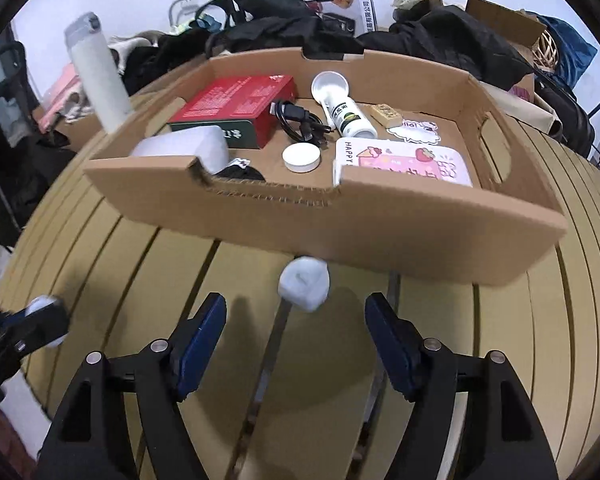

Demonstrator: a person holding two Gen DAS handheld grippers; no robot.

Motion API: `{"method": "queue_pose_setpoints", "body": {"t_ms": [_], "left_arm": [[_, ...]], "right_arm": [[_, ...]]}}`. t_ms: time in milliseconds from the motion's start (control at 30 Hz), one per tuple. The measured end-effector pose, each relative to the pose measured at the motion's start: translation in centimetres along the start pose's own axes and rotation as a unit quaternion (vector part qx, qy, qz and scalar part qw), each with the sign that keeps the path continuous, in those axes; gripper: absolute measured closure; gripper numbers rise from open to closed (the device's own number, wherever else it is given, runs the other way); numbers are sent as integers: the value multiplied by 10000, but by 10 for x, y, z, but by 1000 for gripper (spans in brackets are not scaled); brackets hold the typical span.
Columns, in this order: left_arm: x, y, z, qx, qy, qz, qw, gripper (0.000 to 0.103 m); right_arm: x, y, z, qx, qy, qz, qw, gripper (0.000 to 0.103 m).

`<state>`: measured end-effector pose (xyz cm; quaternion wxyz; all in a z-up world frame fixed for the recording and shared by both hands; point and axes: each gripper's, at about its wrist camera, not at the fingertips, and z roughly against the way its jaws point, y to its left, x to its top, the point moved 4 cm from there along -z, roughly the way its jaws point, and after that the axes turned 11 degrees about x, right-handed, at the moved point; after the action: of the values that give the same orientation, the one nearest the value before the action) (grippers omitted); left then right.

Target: Organize objects

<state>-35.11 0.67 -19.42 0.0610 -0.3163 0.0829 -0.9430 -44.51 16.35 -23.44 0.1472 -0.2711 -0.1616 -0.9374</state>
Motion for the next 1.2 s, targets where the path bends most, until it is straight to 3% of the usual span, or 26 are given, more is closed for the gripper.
{"method": "queue_pose_setpoints", "body": {"t_ms": [67, 133, 167, 200, 233, 433, 667, 867, 1067, 1200], "left_arm": [[-1, 1, 1, -25, -3, 10, 10000, 97], [-4, 2, 2, 42, -3, -31, 10000, 97], [-5, 2, 1, 101, 15, -47, 9999, 97], [-7, 2, 2, 131, 40, -50, 9999, 97], [-8, 2, 3, 131, 47, -51, 9999, 97], [-12, -2, 26, 243, -78, -113, 9996, 97], [-27, -22, 53, 301, -104, -272, 9991, 97], [-32, -70, 71, -22, -292, -582, 9979, 97], [-26, -99, 75, -250, -291, -854, 9956, 97], [15, -120, 68, -490, -399, -1000, 9930, 97]], "right_arm": [[3, -1, -7, -182, 12, 29, 9998, 27], [4, 1, -11, -393, -40, 127, 9991, 35], [4, 3, -11, -413, -105, 213, 9989, 43], [5, 4, -10, -383, -141, 230, 9989, 61], [5, 5, -9, -429, -178, 259, 9986, 72], [-6, 1, 11, -562, -235, 139, 9980, 72], [-62, -4, 119, -260, -915, -527, 9941, 72], [-107, -19, 174, -310, -954, -780, 9919, 72], [-108, -38, 194, -179, -1219, -1029, 9870, 72], [-84, -44, 195, 24, -1321, -932, 9868, 72]]}}
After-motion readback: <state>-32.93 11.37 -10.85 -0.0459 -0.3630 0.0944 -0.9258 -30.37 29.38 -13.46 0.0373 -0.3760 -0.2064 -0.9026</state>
